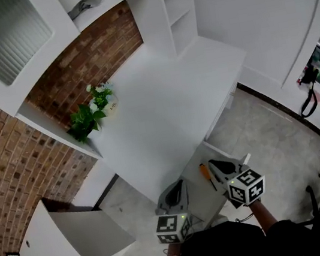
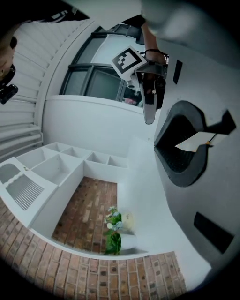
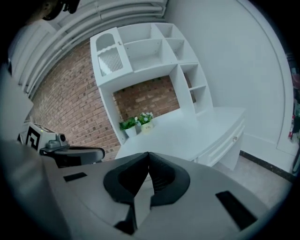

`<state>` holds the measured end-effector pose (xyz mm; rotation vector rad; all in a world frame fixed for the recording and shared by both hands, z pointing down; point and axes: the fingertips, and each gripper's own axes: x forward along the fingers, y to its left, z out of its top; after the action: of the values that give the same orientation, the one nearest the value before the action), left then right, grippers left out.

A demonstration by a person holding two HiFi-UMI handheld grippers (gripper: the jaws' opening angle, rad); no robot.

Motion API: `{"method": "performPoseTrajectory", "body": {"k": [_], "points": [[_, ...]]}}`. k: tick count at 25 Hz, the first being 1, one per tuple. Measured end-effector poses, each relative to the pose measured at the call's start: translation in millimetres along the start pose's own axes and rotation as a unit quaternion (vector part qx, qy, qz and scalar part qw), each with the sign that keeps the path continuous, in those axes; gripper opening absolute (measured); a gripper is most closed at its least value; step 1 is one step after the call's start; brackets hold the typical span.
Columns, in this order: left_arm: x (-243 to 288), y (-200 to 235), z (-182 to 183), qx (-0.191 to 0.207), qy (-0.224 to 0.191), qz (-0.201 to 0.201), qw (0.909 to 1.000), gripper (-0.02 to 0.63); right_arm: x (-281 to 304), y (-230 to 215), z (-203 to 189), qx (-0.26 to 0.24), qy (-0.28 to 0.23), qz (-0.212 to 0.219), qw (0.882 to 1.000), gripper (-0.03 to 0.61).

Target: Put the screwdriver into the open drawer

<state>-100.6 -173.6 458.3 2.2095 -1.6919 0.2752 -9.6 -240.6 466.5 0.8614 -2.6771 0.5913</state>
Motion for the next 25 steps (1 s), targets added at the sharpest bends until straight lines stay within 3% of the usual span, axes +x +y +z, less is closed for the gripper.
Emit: {"method": "performPoseTrajectory", "body": {"k": [11, 25], "points": [[-35, 3, 46, 0.015, -0.086, 0.023, 0.9959, 0.009, -50, 20, 54, -0.018, -0.097, 0.02, 0.995, 0.015], [-81, 17, 82, 0.024, -0.157, 0.081, 0.984, 0.009, -97, 15, 104, -0.031, -0.183, -0.01, 0.983, 0.015]]}}
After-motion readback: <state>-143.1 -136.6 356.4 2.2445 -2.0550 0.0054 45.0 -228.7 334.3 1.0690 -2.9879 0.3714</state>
